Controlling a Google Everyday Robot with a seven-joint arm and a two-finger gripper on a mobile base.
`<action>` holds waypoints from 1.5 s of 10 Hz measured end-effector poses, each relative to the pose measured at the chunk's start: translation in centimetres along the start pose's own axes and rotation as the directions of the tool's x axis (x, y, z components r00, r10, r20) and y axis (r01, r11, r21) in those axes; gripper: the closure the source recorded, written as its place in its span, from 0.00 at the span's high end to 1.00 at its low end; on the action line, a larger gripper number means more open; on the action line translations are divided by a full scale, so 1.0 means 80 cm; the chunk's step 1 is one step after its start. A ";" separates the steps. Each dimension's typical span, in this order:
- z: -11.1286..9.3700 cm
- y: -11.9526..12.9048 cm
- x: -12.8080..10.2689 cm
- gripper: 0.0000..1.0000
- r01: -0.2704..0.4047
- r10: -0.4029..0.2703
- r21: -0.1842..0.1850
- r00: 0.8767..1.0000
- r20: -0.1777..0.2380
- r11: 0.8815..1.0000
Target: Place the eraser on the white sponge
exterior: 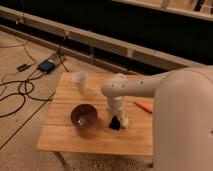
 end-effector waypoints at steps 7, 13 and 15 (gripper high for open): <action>0.004 -0.003 -0.007 0.46 -0.016 0.016 0.009 1.000 0.003 1.000; -0.001 -0.013 -0.014 0.77 -0.044 0.042 0.034 0.998 0.043 0.998; -0.003 -0.012 -0.013 0.77 -0.046 0.045 0.032 0.998 0.046 0.998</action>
